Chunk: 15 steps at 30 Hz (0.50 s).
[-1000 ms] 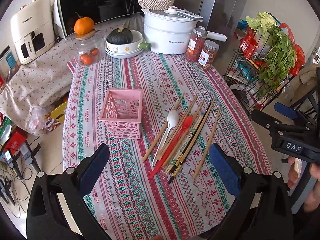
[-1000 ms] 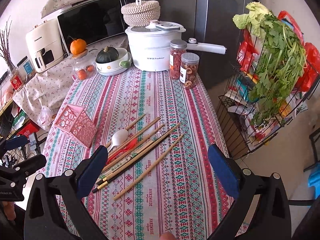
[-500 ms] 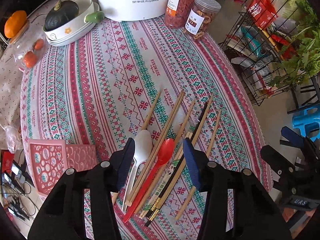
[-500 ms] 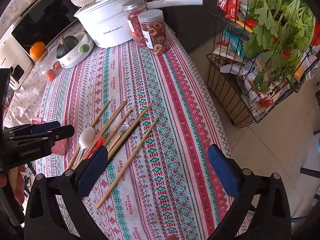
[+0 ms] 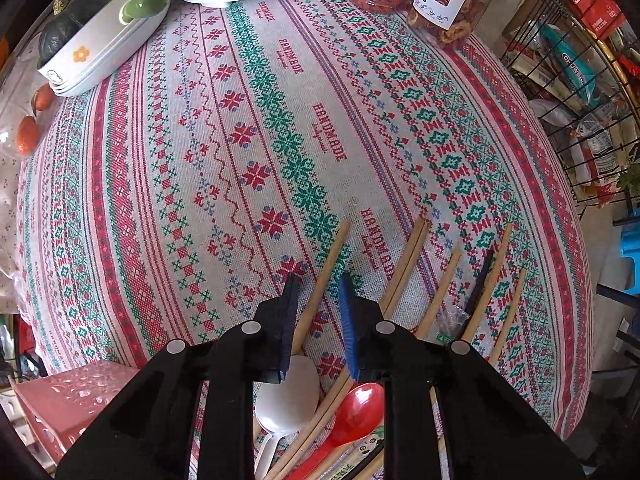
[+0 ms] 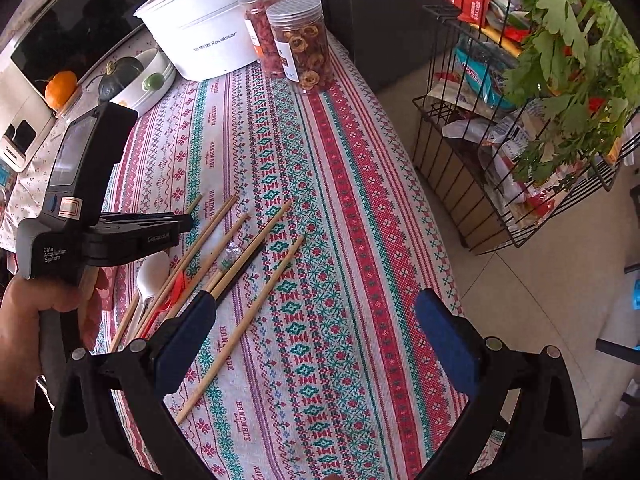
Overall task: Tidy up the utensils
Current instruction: 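Lower the left tool onto the utensils and grasp a wooden chopstick, then grasp a wooden chopstick with the right tool while the left tool lifts its chopstick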
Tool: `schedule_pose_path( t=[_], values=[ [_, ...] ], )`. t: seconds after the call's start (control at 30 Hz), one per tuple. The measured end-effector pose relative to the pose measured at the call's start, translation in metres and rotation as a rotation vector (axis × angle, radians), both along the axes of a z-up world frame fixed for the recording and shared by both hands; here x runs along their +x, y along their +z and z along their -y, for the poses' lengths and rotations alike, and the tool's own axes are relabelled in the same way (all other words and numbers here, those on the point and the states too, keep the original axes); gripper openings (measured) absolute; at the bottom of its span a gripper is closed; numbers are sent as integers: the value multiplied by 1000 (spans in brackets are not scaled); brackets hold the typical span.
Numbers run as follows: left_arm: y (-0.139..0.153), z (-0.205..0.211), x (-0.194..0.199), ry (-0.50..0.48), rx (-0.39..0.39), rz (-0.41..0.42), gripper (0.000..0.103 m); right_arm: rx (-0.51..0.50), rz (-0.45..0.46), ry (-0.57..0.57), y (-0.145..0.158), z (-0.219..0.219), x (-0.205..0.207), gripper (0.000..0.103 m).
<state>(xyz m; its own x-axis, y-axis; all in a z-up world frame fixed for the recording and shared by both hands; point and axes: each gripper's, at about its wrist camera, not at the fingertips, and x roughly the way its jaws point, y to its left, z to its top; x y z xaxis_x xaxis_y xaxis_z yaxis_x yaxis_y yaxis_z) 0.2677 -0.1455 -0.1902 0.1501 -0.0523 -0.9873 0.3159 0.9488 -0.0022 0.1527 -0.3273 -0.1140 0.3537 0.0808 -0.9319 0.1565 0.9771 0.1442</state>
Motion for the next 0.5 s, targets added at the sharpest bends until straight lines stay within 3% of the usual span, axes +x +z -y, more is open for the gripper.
schedule_pose_path(
  t=[0.1, 0.2, 0.5],
  values=[
    [1, -1, -2, 0, 16, 3, 9, -9, -4, -1, -2, 3, 2, 97],
    [11, 3, -12, -29, 52, 81, 7, -2, -17, -7, -7, 6, 5, 97],
    [97, -28, -63, -60, -58, 282, 5, 11, -56, -6, -27, -2, 13, 97]
  ],
)
